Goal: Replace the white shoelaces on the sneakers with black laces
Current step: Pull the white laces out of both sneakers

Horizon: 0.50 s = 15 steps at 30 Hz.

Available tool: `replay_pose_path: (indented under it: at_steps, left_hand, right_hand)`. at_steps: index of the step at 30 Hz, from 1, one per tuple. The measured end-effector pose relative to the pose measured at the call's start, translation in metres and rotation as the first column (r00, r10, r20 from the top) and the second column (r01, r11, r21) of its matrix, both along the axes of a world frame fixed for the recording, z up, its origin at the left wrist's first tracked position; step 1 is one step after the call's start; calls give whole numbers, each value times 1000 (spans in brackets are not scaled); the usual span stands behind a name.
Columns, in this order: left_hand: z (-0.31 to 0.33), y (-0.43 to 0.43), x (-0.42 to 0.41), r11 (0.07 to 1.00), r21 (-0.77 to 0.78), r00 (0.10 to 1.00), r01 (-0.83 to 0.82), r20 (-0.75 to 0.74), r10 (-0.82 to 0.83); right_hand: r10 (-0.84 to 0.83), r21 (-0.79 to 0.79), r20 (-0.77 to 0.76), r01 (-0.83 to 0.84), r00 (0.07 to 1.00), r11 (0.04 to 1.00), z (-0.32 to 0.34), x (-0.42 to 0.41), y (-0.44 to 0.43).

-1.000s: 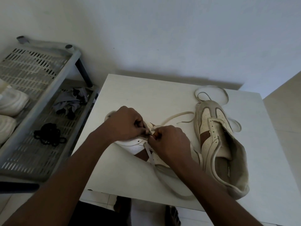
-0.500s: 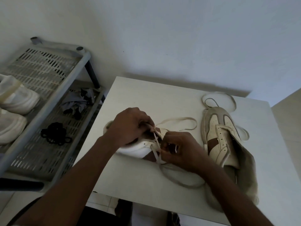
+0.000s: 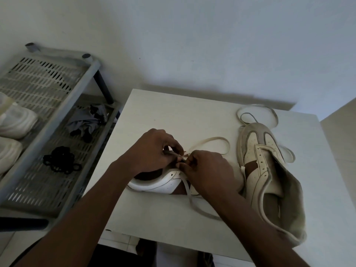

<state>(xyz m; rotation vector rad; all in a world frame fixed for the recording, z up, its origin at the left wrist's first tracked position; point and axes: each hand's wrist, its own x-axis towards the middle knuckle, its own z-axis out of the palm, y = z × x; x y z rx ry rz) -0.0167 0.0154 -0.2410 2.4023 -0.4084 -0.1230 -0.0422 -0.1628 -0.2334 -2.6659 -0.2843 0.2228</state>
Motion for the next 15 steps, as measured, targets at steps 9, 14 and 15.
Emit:
replay_pose_path:
  at_steps: [9,14,15]
  left_hand:
    - [-1,0,-2,998,17,998,60,0,-60]
    - [1,-1,-4,998,4,997,67,-26,-67]
    - [2,-1,-4,998,6,997,67,-24,-67]
  right_hand:
    - [344,284,-394,-243,852,927,14,23,-36]
    - [440,407,-623,-213,647,888,27,31,-78]
    - [401,384,-576,-197,713,902,25,29,-72]
